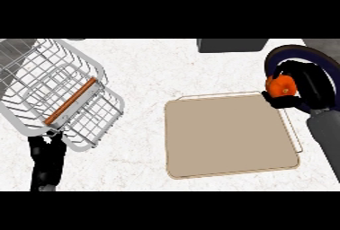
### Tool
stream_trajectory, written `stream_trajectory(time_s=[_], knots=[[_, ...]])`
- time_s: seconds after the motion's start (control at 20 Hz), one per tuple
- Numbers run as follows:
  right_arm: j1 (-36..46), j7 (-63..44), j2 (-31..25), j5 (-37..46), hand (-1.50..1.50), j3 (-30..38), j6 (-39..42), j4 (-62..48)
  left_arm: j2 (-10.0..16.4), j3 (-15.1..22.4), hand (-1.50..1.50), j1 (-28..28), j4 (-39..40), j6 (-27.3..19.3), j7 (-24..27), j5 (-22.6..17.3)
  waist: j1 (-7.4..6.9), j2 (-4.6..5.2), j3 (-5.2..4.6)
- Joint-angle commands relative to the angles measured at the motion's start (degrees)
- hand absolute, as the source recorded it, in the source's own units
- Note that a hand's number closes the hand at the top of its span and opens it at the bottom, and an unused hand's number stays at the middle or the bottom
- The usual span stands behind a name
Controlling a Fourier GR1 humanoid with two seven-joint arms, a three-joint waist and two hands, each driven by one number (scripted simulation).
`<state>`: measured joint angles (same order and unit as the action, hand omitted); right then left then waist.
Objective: Pick the squash from the tray and place it in the plate
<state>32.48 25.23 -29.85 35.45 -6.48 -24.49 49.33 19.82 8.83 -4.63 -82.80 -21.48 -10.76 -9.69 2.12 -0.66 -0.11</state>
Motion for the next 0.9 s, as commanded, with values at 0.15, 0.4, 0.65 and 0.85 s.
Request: stream_trajectory(time_s=[0.15, 0.4, 0.65, 0.85], knots=[[-5.27, -8.73, -3.19, -2.57, 1.50, 5.86, -1.40, 9.54, -2.09, 2.50, 0.00, 4.21, -0.15, 2.79, 2.22, 1.24, -0.80, 0.36, 0.04], [-3.60, -8.90, -7.20, -5.20, 1.50, 10.19, 3.25, 6.99, -1.70, 2.01, 0.00, 4.80, -2.18, 4.02, 0.97, 1.06, -1.82, 0.60, 0.11], [2.00, -6.55, -7.87, -3.05, 1.50, 11.03, 3.39, -4.62, -4.32, 3.22, 0.00, 7.93, 1.64, 3.86, 1.16, 2.35, -2.65, 1.00, 0.13], [5.75, -1.98, -9.19, -2.40, 1.50, 13.28, 1.39, -15.05, -4.21, 3.90, 0.00, 9.24, 0.45, 3.51, -0.62, 3.48, -3.46, 1.38, 0.23]])
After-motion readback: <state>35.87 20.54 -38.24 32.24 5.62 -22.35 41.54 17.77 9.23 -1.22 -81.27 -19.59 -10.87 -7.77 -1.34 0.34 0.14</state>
